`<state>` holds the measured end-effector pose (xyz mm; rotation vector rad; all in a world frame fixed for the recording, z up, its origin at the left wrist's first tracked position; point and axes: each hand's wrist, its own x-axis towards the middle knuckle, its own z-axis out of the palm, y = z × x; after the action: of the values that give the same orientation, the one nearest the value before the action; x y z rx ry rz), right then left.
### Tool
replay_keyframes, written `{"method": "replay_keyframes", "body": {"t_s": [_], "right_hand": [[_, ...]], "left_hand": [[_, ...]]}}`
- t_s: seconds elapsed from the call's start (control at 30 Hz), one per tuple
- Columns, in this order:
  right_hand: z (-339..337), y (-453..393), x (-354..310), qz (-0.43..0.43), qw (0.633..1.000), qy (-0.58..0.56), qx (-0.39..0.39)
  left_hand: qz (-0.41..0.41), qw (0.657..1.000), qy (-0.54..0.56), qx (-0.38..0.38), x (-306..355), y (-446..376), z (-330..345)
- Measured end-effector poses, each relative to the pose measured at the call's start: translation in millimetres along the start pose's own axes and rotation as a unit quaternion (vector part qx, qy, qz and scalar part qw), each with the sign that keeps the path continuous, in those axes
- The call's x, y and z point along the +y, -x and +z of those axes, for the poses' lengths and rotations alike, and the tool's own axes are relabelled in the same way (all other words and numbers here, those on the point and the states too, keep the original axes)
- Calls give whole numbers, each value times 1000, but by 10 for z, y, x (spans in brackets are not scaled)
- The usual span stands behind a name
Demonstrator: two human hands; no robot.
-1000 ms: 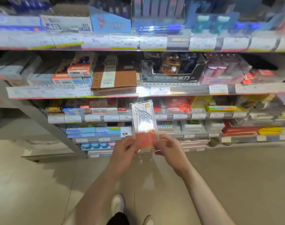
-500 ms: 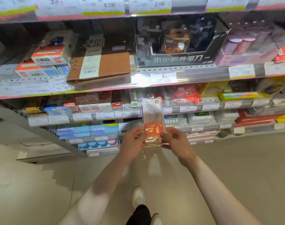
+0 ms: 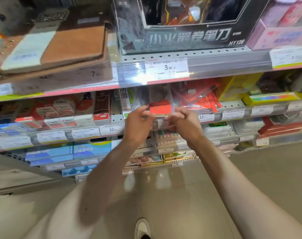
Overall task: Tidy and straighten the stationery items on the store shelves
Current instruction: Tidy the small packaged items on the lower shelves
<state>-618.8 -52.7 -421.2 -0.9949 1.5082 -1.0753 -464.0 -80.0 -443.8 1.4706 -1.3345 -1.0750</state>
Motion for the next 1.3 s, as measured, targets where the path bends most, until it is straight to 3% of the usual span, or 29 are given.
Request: {"method": "replay_keyframes", "body": {"t_s": [0.13, 0.27, 0.4, 0.63, 0.83, 1.03, 1.3], "right_hand": [[49, -287, 73, -11, 996, 77, 36], [88, -332, 115, -48, 977, 195, 72], [59, -302, 161, -102, 947, 290, 95], [1, -270, 263, -192, 895, 396, 70], [-33, -270, 208, -177, 914, 361, 54], [-56, -46, 128, -192, 933, 299, 58], [-149, 808, -29, -163, 927, 336, 27]], "left_hand": [[18, 991, -128, 34, -64, -127, 56], [43, 961, -269, 55, -43, -127, 75], [59, 949, -308, 43, -14, -94, 55], [52, 946, -320, -4, 47, -139, 61], [25, 950, -311, -28, 67, -168, 12], [87, 967, -233, -52, 120, 118, -151], [57, 964, -255, -49, 469, 893, -615]]}}
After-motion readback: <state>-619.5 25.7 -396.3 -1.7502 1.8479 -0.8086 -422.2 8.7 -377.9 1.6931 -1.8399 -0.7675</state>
